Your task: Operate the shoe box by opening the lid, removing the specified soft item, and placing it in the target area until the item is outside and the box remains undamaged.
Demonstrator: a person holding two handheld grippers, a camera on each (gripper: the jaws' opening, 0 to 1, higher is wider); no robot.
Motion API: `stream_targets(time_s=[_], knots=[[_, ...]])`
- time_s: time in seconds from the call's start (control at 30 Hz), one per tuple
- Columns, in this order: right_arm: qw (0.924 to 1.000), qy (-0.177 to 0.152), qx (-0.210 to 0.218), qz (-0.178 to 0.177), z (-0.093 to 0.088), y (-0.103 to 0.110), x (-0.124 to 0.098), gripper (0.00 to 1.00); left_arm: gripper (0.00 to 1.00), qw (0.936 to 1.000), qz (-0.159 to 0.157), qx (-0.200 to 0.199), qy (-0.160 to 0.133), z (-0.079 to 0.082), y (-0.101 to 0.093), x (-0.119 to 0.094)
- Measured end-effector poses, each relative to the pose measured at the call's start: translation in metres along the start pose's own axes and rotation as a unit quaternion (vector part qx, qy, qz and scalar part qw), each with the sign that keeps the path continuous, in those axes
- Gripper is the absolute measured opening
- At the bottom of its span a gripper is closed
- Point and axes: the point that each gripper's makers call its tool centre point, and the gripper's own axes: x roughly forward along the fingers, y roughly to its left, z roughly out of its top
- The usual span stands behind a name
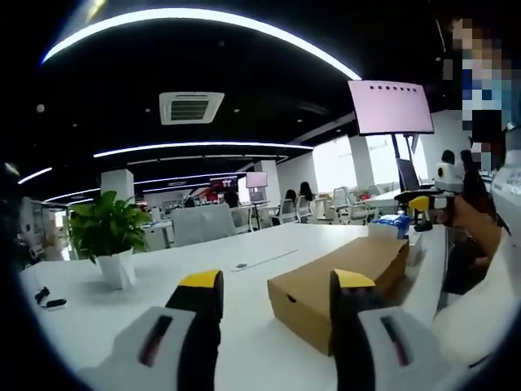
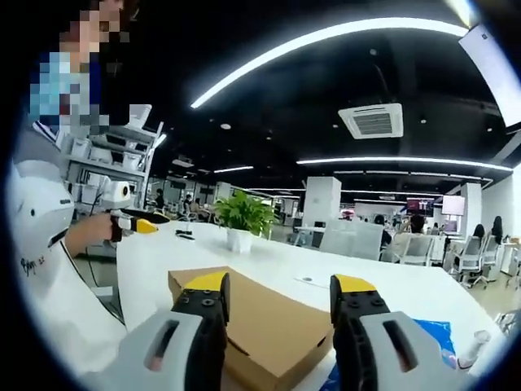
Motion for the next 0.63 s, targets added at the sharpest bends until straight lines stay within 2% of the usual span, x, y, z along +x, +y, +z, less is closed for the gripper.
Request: stream_targets(time_s=[0.13, 0.3, 0.47, 0.63], knots=[[1.0000, 0.001, 0.006, 0.000, -0.002, 0.000, 0.000, 0.50, 0.54, 0.9995, -0.014, -0.028, -0.004, 0.000, -0.008, 0.002], [0.9999, 0.004, -0.001, -0.010, -0.003, -0.003, -0.002, 0.51, 0.53, 0.9993, -0.025, -0.018, -0.021, 0.004, -0.009, 0.001], [0.9996, 0.001, 0.014, -0.025, -0.005, -0.012, -0.003, 0.52, 0.54, 0.9997, -0.024, 0.001, -0.008, -0.003, -0.009, 0.004], [0.9996, 0.009, 0.008, -0.025, -0.010, -0.011, -0.001, 0.52, 0.54, 0.9989, -0.044, -0.014, -0.008, -0.004, -0.014, 0.005]])
